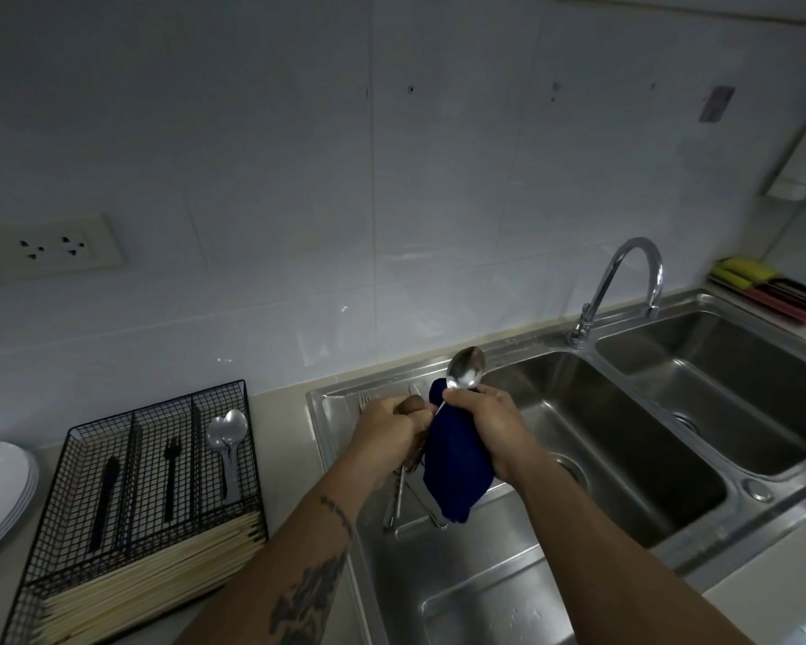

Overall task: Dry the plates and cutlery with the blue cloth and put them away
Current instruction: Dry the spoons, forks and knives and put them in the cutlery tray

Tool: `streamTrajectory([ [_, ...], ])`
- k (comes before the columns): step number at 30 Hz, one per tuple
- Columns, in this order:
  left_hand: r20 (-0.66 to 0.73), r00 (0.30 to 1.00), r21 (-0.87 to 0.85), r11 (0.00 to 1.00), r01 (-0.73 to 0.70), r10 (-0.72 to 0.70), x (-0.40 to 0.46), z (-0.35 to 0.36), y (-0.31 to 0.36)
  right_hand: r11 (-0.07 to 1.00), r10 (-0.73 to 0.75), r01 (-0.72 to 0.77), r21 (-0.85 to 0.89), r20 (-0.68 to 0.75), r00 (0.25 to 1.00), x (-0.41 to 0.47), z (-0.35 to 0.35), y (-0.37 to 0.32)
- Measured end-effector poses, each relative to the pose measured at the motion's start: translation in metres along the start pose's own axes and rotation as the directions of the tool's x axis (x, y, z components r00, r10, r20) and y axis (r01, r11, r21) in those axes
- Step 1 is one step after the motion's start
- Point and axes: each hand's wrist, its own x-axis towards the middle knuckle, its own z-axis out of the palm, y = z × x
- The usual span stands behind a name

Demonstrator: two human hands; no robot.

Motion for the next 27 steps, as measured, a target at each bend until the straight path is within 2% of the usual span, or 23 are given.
streamTrajectory([
  [3, -0.045, 0.999, 0.025, 1.000, 0.014, -0.013, 0.003, -0.004, 0.000, 0.996, -0.021, 0.019, -0.089, -0.028, 0.999, 0.002, -0.007, -0.005],
  [6, -0.085, 0.995, 0.108, 0.993, -0.041, 0.051, 0.008, -0.007, 0.012, 0.975, -0.002, 0.002, -0.220, 0.001, 1.000, 0.004, -0.012, -0.009],
  [10, -0.034, 0.986, 0.134, 0.978, -0.157, 0.163, 0.013, 0.001, 0.036, 0.944, 0.022, 0.004, -0.329, 0.074, 0.997, 0.005, -0.009, -0.010],
  [13, -0.018, 0.975, 0.237, 0.948, -0.213, 0.223, 0.017, 0.007, 0.042, 0.936, 0.029, 0.016, -0.351, 0.123, 0.992, 0.007, -0.006, -0.009],
  [16, -0.126, 0.954, 0.282, 0.932, -0.227, 0.271, 0.017, 0.011, 0.041, 0.904, 0.007, 0.058, -0.423, 0.151, 0.989, 0.007, -0.005, -0.005],
  [20, -0.302, 0.935, 0.116, 0.980, -0.159, 0.187, 0.018, -0.001, 0.048, 0.802, 0.080, 0.054, -0.595, 0.197, 0.977, -0.001, -0.009, 0.005],
  [23, -0.297, 0.950, 0.100, 0.992, -0.071, 0.098, 0.018, -0.012, 0.046, 0.863, 0.065, 0.039, -0.504, 0.187, 0.980, 0.001, -0.011, 0.003],
  [27, -0.289, 0.957, 0.050, 0.999, -0.004, 0.019, 0.012, -0.017, 0.035, 0.987, 0.041, -0.020, -0.161, 0.132, 0.990, 0.005, -0.001, -0.015],
])
